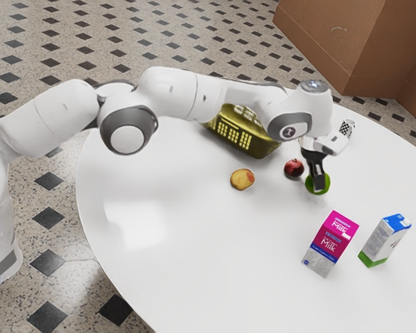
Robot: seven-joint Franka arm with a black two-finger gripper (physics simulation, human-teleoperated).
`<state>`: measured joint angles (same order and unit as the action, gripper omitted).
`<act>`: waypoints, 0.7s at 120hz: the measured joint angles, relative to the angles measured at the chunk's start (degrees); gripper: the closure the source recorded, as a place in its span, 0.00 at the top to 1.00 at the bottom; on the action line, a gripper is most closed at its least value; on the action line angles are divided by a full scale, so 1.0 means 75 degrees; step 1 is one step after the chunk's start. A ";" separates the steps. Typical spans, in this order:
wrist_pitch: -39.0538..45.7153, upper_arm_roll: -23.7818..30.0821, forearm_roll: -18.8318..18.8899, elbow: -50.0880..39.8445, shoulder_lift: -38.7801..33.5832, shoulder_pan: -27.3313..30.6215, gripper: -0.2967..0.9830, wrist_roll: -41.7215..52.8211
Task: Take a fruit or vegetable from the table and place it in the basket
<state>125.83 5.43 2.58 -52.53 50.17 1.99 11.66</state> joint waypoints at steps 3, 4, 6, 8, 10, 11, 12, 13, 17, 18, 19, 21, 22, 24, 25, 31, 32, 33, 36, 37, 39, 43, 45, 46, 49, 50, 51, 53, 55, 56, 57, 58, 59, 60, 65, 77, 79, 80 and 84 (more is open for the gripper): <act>-0.0191 0.0007 0.0107 0.0151 -0.0034 -0.0003 0.43 -0.0015; -0.0253 0.0007 0.0142 0.0193 -0.0051 -0.0005 0.43 -0.0020; -0.0375 0.0007 0.0206 0.0265 -0.0091 -0.0007 0.42 -0.0029; -0.0494 0.0007 0.0271 0.0324 -0.0132 -0.0007 0.42 -0.0038; -0.0613 0.0007 0.0343 0.0382 -0.0184 -0.0007 0.42 -0.0045; -0.0673 0.0007 0.0376 0.0412 -0.0210 -0.0007 0.42 -0.0049; -0.0730 0.0007 0.0408 0.0438 -0.0233 -0.0007 0.42 -0.0052; -0.0791 0.0006 0.0438 0.0470 -0.0258 -0.0006 0.42 -0.0055; -0.1027 0.0002 0.0570 0.0568 -0.0376 -0.0001 0.41 -0.0067; -0.1086 0.0002 0.0606 0.0587 -0.0413 0.0000 0.41 -0.0069; -0.1146 0.0000 0.0641 0.0603 -0.0456 0.0002 0.40 -0.0072; -0.1264 -0.0007 0.0705 0.0628 -0.0540 0.0006 0.40 -0.0076; -0.1321 -0.0011 0.0736 0.0638 -0.0581 0.0008 0.40 -0.0078; -0.1441 -0.0034 0.0800 0.0654 -0.0685 0.0007 0.40 -0.0082; -0.1504 -0.0047 0.0832 0.0659 -0.0749 0.0007 0.40 -0.0084; -0.1892 -0.0143 0.1032 0.0684 -0.1112 0.0011 0.40 -0.0092; -0.1957 -0.0162 0.1060 0.0686 -0.1161 0.0012 0.40 -0.0093; -0.2024 -0.0207 0.1085 0.0688 -0.1213 0.0010 0.40 -0.0093; -0.2216 -0.0327 0.1151 0.0693 -0.1343 0.0017 0.39 -0.0094; -0.2277 -0.0359 0.1170 0.0694 -0.1381 0.0027 0.40 -0.0094; -0.2392 -0.0410 0.1205 0.0696 -0.1444 0.0059 0.39 -0.0093; -0.2597 -0.0458 0.1258 0.0693 -0.1537 0.0251 0.40 -0.0090; -0.2690 -0.0473 0.1277 0.0691 -0.1568 0.0368 0.40 -0.0088; -0.2733 -0.0479 0.1285 0.0691 -0.1580 0.0422 0.41 -0.0087; -0.2857 -0.0492 0.1305 0.0690 -0.1607 0.0585 0.41 -0.0082; -0.2897 -0.0497 0.1310 0.0689 -0.1614 0.0641 0.41 -0.0081; -0.2935 -0.0501 0.1315 0.0689 -0.1620 0.0691 0.41 -0.0079; -0.3008 -0.0508 0.1324 0.0688 -0.1631 0.0784 0.41 -0.0076; -0.3079 -0.0510 0.1331 0.0688 -0.1639 0.0883 0.41 -0.0072; -0.3114 -0.0511 0.1334 0.0688 -0.1642 0.0933 0.41 -0.0070; -0.3149 -0.0513 0.1337 0.0688 -0.1645 0.0980 0.41 -0.0069; -0.3183 -0.0515 0.1340 0.0688 -0.1648 0.1024 0.41 -0.0067; -0.3214 -0.0516 0.1343 0.0688 -0.1649 0.1066 0.41 -0.0065; -0.3245 -0.0518 0.1345 0.0688 -0.1650 0.1104 0.41 -0.0063; -0.3382 -0.0521 0.1354 0.0687 -0.1653 0.1290 0.41 -0.0054; -0.3642 -0.0528 0.1365 0.0683 -0.1655 0.1609 0.40 -0.0031; -0.3675 -0.0529 0.1365 0.0681 -0.1655 0.1644 0.40 -0.0027; -0.3691 -0.0524 0.1363 0.0679 -0.1654 0.1671 0.40 -0.0025; -0.3749 -0.0518 0.1354 0.0656 -0.1635 0.1763 0.41 -0.0017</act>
<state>97.72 1.55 12.74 -47.61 37.91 15.21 11.53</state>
